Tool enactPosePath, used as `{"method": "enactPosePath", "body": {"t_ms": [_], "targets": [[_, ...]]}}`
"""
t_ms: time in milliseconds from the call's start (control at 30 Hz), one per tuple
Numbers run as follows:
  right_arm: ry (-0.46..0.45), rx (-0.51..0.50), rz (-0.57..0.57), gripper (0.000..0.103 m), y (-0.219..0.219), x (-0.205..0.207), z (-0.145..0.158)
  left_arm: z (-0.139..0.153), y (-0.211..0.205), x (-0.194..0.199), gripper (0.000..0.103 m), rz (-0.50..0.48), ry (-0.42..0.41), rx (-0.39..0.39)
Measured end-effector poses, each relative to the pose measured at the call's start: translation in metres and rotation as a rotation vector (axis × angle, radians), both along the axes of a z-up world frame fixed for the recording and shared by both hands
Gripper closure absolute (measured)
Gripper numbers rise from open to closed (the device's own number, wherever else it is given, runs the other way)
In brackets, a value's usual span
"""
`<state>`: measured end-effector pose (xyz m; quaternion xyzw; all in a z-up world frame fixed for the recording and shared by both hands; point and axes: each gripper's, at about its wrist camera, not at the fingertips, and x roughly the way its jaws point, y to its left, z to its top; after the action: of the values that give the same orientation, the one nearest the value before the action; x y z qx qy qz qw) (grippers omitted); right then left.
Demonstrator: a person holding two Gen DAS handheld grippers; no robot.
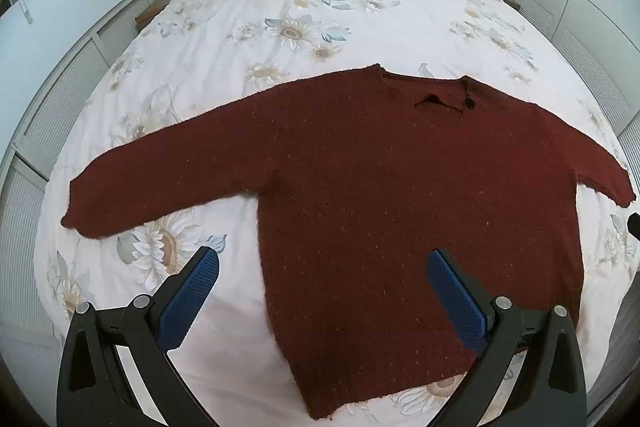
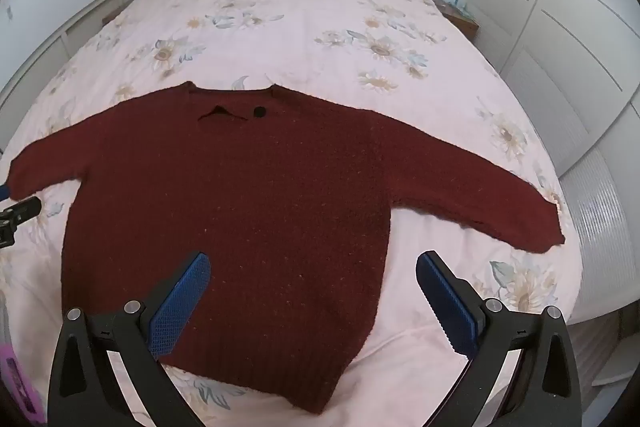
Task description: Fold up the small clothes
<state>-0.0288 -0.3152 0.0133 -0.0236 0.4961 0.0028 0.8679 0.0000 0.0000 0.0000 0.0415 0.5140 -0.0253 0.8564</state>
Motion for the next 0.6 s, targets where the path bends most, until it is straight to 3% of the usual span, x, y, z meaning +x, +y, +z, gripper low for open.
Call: {"method": "enactPosePath", "body": {"t_ms": [600], "targets": [[0.006,0.003,-0.010,0.000,-0.0020,0.0014,0.0032,-0.0040,-0.0025,0.0012,0.001,-0.009,0.024,0.002]]}}
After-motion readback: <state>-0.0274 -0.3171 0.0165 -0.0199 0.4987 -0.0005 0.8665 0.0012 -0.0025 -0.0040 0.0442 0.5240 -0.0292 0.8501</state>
